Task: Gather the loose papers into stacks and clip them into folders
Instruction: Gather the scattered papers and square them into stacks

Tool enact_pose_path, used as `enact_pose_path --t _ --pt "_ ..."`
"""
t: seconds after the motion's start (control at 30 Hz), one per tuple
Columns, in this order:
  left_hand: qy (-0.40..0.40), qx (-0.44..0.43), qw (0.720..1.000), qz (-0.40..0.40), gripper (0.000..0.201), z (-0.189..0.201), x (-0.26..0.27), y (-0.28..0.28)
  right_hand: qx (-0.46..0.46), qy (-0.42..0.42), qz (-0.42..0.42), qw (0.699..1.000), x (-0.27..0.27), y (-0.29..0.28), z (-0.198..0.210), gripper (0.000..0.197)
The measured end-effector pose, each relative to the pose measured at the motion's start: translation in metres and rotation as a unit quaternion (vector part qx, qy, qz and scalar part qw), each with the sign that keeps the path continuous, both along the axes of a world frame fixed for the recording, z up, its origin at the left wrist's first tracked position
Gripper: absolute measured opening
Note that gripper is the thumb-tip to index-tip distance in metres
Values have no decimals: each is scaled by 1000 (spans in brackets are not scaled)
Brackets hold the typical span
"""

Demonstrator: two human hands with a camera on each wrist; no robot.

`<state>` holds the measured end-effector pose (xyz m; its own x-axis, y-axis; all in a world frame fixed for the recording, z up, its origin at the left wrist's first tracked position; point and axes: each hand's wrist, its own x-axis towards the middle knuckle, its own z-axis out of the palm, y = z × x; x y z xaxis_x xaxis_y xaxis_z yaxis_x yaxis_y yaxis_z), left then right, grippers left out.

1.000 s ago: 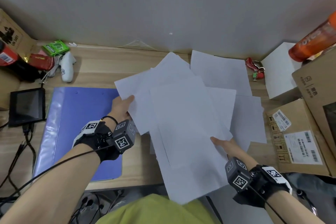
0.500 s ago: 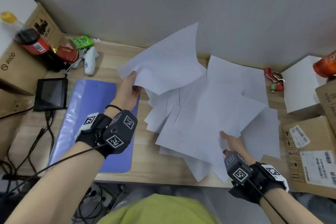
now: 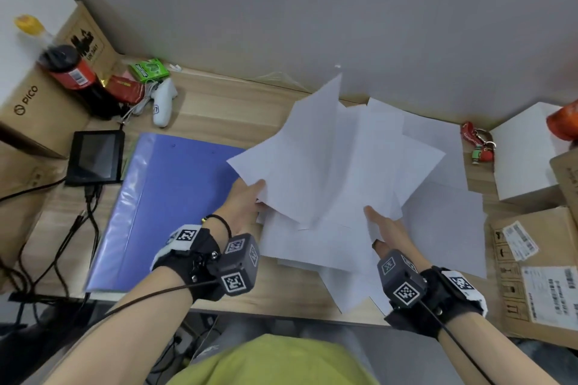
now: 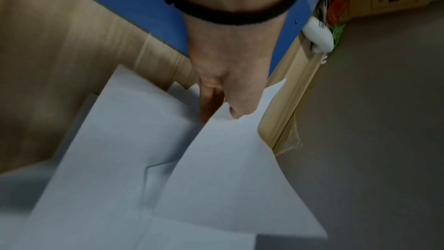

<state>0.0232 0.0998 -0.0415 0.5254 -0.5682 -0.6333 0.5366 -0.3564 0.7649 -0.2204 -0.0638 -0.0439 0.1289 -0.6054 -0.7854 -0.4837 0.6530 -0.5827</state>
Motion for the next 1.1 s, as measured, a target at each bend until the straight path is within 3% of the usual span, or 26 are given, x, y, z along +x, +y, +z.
enact_pose_path --t 0.1,0.2,0.27,0.33,0.43,0.53,0.63,0.73,0.8,0.9,0.97,1.03,1.1 --pt "-56 35 994 -91 47 -5 -7 1 10 -22 -22 999 7 0 4 70" --pt "-29 6 994 -109 47 -2 -1 4 4 -31 -26 999 9 -1 5 69" --pt "-16 -40 997 -67 54 -3 9 9 5 -29 -25 999 6 1 8 68" --pt "-35 -52 998 28 67 -5 22 12 5 -38 -27 999 0 1 6 71" --pt "-65 -34 989 127 53 -6 39 12 1 -45 -19 999 -6 6 8 77" --pt "-101 8 993 61 42 -9 42 9 1 -51 15 999 -7 11 17 59" --pt "-47 7 999 3 45 -13 37 5 -2 -56 43 997 -10 11 18 49" --pt "-11 -35 998 -53 53 -13 28 3 7 -74 78 994 -12 10 22 80" --pt "13 -70 996 -53 56 -12 23 2 15 -84 99 991 -11 12 21 89" --pt "29 -85 995 -43 54 -9 18 4 26 -96 94 991 -7 16 29 74" --pt "4 -73 997 -39 50 -7 18 6 48 -121 106 986 -4 14 30 63" --pt "-30 -57 998 -23 44 -4 18 8 56 -133 156 977 -1 17 37 39" --pt "-62 -47 997 -8 40 1 17 10 79 -171 145 971 4 14 35 26"
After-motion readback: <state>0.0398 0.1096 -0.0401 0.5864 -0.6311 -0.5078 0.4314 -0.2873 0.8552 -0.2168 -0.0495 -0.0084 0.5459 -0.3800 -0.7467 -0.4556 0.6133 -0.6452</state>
